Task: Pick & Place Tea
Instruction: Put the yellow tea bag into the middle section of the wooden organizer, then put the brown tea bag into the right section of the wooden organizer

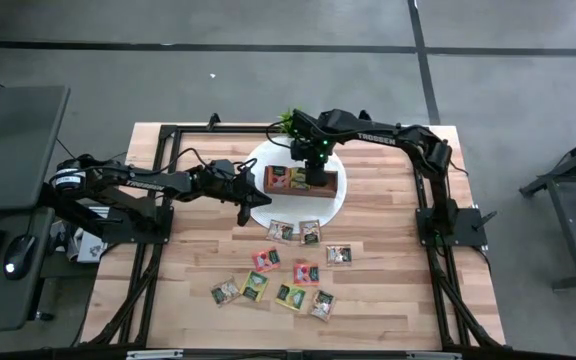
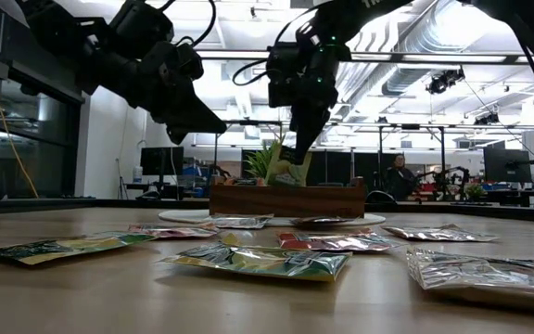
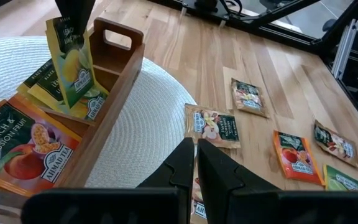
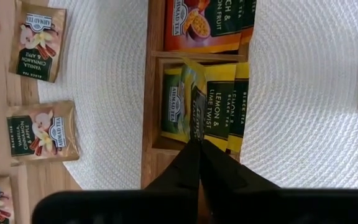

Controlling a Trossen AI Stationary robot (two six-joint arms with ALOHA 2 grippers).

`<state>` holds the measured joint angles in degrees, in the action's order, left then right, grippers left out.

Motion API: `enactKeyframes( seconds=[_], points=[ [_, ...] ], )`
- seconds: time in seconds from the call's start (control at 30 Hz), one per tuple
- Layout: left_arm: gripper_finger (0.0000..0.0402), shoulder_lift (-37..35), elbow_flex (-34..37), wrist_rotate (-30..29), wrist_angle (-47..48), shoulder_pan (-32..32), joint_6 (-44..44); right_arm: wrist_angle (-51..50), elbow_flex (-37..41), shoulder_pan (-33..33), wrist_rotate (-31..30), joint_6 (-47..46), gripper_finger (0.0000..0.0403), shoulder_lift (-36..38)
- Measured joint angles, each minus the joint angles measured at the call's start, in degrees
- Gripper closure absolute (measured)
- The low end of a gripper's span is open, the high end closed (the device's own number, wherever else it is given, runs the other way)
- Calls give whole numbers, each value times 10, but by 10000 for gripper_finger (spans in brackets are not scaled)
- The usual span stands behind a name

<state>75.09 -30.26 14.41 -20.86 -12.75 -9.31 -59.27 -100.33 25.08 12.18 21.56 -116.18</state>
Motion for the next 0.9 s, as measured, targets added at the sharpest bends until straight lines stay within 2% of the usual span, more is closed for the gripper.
enactKeyframes(
  seconds=[0.3,0.4,0.53,0.7,0.77,0.9],
  points=[
    [383,0,0,-1,0,0,-11,0,0,0,0,0,282,0],
    [383,0,0,-1,4,0,-13,0,0,0,-3,-6,260,0],
    [383,0,0,-12,28,0,-30,-10,-1,0,12,-37,250,9],
    [383,9,0,-12,34,0,-55,-14,12,0,91,-130,249,41],
    [383,12,0,-2,34,0,-61,13,39,-4,117,-175,249,61],
    [398,38,-1,22,34,16,-63,118,139,-27,115,-259,249,120]
  ],
)
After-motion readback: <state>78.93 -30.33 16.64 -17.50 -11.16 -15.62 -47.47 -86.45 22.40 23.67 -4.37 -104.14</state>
